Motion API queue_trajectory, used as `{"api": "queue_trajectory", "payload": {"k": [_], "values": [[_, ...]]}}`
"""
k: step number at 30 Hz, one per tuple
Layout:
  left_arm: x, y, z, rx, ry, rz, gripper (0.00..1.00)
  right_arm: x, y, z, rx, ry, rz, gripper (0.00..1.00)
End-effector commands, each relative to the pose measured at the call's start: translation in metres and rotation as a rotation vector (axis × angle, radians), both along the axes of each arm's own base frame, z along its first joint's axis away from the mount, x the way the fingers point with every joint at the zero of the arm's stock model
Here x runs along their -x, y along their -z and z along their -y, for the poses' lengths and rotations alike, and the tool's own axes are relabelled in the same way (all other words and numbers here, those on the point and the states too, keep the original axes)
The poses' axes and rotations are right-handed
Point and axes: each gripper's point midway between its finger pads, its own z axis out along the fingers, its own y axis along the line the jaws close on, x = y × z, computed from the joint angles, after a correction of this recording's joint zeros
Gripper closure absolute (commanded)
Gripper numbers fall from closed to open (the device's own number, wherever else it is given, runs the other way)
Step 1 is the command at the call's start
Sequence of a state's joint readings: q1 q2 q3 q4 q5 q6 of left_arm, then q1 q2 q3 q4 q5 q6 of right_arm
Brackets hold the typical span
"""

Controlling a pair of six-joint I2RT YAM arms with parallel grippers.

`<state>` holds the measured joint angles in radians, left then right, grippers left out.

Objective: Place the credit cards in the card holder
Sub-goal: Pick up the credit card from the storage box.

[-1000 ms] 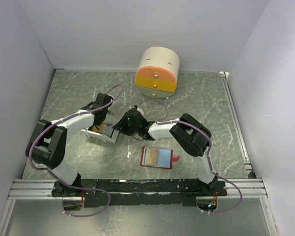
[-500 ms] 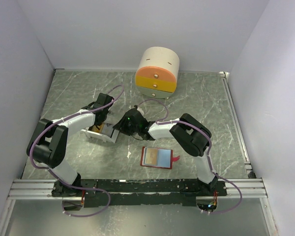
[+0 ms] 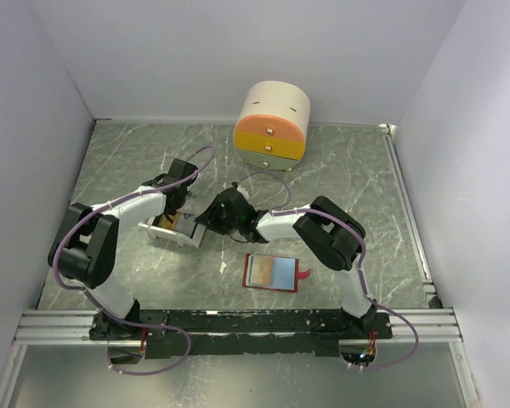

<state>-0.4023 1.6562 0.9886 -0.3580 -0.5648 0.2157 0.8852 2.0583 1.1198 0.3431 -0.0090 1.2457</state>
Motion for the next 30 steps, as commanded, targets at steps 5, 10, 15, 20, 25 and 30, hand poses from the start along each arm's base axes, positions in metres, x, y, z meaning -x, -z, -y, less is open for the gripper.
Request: {"api": "queue_trajectory", "payload": {"k": [5,10,15,20,25,30], "values": [[-0.0078,-0.0274,-0.0328,-0.146,-0.087,0.064,0.83,0.0176,0.0435,0.0283,0.149,-0.009,-0.082,0.65],[-0.0089,-0.0305,-0.0327,-0.146,-0.091,0.067,0.80,0.0179,0.0436,0.0285,0.149,-0.009,-0.082,0.65],[-0.0105,-0.0323,-0.0322,-0.140,-0.096,0.080,0.77,0.0181,0.0452,0.0291,0.151,-0.008,-0.085,0.65],[-0.0107,-0.0330,-0.0320,-0.135,-0.097,0.091,0.76,0.0181,0.0454,0.0287,0.152,-0.008,-0.086,0.65],[-0.0091,-0.0308,-0.0294,-0.115,-0.079,0.087,0.70,0.0176,0.0447,0.0284,0.149,-0.008,-0.084,0.65],[-0.0073,-0.0281,-0.0284,-0.120,-0.073,0.073,0.79,0.0185,0.0461,0.0286,0.149,-0.009,-0.088,0.65]]}}
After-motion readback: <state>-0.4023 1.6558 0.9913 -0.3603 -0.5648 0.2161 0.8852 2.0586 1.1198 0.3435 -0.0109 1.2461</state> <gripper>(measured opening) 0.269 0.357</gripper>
